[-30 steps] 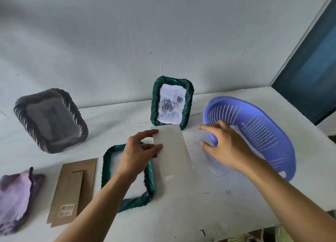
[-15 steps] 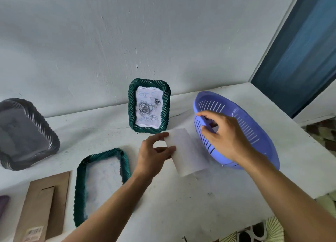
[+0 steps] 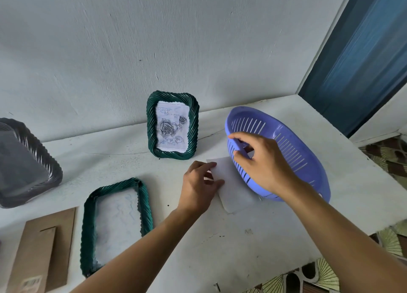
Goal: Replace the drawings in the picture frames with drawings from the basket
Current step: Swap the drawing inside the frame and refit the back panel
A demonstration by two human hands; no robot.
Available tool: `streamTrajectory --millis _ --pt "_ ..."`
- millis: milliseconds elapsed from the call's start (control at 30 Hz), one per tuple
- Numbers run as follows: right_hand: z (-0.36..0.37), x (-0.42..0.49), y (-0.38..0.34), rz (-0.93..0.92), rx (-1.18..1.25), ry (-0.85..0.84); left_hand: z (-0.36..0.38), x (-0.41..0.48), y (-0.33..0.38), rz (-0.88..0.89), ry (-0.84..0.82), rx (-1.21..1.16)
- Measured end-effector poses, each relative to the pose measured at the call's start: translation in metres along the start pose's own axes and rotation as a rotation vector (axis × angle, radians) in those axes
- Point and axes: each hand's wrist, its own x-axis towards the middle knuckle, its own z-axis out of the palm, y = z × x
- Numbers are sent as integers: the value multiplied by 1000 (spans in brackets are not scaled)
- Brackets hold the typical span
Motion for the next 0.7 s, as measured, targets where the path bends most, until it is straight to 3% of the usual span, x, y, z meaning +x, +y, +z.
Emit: streamTrajectory --millis 133,233,700 --pt "8 -4 0 -10 -6 -9 3 -1 -9 158 52 478" --pt "13 -4 0 -16 -3 -12 0 -2 -12 169 23 635" --pt "20 -9 1 -30 -17 -51 -2 -5 -21 223 44 690"
